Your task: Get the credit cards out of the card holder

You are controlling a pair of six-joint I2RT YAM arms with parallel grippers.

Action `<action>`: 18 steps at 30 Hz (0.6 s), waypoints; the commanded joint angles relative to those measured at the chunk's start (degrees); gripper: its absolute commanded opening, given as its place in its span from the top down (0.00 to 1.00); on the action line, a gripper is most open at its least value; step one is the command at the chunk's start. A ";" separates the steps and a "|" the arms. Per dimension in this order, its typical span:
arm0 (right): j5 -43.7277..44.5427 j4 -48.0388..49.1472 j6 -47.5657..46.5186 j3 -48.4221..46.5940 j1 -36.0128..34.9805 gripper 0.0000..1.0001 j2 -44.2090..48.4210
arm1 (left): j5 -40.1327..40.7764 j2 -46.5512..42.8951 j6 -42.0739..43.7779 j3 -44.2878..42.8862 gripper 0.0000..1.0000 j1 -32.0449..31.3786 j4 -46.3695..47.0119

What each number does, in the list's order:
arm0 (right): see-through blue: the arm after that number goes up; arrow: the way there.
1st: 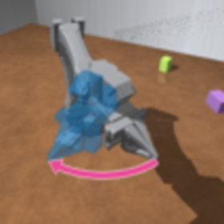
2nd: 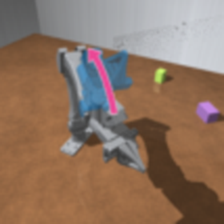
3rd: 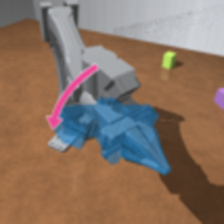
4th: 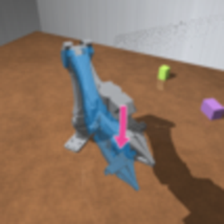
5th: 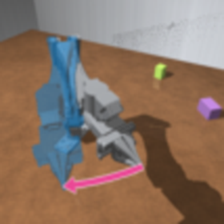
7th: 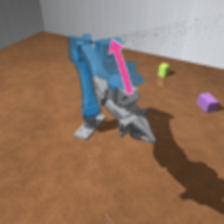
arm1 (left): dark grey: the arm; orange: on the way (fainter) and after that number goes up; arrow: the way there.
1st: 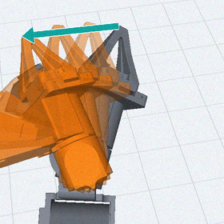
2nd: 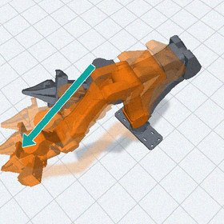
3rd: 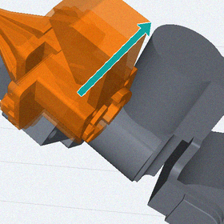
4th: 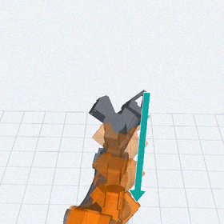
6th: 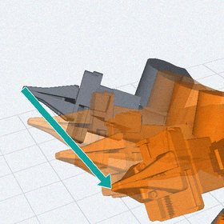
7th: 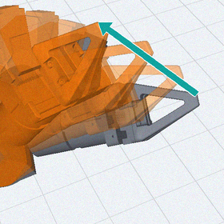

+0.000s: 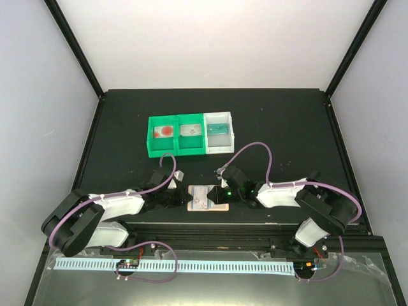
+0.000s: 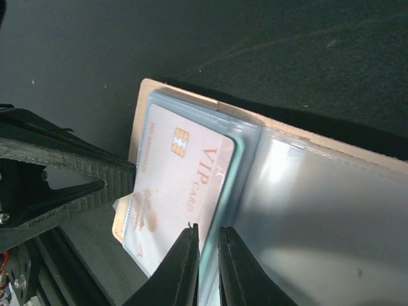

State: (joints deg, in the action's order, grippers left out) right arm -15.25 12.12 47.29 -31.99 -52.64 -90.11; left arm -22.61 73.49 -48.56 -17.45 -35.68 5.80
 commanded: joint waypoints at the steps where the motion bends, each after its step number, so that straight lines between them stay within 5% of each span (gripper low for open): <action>1: -1.32 2.88 1.17 0.45 -0.09 0.88 -0.12 | 2.94 0.25 0.69 0.31 0.96 0.08 -4.34; 8: -1.71 4.01 1.77 0.13 -0.09 0.84 -2.75 | 2.77 0.25 0.40 0.58 0.96 0.01 -3.93; 18: 1.86 -0.05 0.29 -0.38 -0.09 0.91 -2.86 | 3.10 0.59 0.49 0.58 0.96 0.04 -3.96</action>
State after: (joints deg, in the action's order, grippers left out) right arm -16.32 14.61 48.69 -31.99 -52.62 -92.86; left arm -22.52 73.49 -48.58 -17.45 -35.68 5.78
